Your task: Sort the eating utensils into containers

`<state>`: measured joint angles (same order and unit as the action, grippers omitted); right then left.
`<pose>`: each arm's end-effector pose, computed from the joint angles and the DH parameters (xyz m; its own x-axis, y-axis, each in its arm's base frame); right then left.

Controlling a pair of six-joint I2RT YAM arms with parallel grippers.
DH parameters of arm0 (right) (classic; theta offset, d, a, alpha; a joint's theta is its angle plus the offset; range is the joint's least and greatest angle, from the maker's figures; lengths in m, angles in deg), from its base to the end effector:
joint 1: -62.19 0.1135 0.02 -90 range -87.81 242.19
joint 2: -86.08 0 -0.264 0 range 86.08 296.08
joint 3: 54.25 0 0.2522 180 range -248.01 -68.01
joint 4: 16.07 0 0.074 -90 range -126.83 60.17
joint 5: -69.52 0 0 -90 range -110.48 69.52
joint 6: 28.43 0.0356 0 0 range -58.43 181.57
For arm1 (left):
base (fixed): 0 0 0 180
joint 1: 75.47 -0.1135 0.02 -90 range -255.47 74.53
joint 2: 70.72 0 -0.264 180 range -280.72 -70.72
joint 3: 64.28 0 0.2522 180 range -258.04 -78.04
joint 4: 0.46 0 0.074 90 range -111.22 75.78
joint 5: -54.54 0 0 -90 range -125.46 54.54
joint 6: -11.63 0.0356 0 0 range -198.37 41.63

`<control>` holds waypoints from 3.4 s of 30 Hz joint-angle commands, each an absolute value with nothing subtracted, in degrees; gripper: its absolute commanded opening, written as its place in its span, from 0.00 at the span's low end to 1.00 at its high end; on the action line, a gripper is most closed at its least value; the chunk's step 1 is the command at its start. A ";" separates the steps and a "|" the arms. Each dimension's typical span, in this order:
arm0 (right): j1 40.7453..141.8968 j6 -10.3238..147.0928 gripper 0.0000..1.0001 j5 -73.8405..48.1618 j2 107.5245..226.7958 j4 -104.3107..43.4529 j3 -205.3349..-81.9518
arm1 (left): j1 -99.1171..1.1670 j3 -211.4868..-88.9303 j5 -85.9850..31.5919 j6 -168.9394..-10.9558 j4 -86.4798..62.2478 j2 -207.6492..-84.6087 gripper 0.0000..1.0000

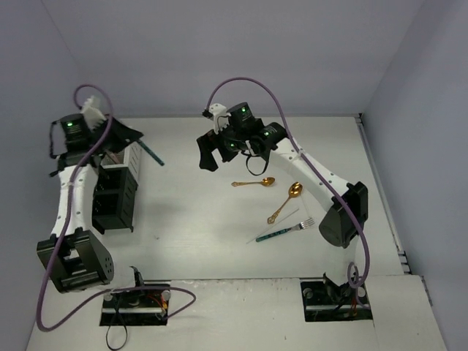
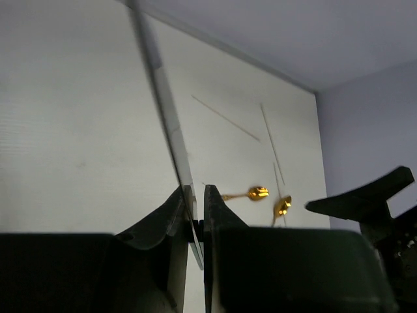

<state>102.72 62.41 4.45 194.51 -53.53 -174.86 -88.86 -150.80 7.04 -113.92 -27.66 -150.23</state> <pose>0.3293 0.3013 0.3718 -0.3374 -0.2710 -0.9015 -0.8741 0.4456 0.1932 0.3133 0.0499 0.3693 -0.5325 -0.5674 -0.6280 0.1677 0.6565 -0.7354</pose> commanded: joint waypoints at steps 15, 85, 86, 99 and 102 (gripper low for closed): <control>99.64 59.69 0.98 -9.08 189.49 -50.75 -165.96 | -110.46 -159.40 11.14 -84.09 -43.17 -141.16 0.00; 95.86 55.32 0.95 -8.61 189.14 -49.61 -159.11 | -110.63 -141.13 11.21 -73.94 -14.52 -141.73 0.53; 95.86 54.96 0.95 -9.17 188.55 -49.61 -158.53 | -110.63 -142.92 10.66 -73.35 -17.14 -141.37 0.53; 79.97 58.23 0.95 -8.84 182.43 -48.91 -153.09 | -66.87 -170.10 -16.19 -58.79 -59.02 -146.77 0.55; 74.80 58.43 0.95 -8.62 181.76 -48.91 -152.90 | -50.94 -168.40 -22.63 -59.92 -61.22 -151.59 0.52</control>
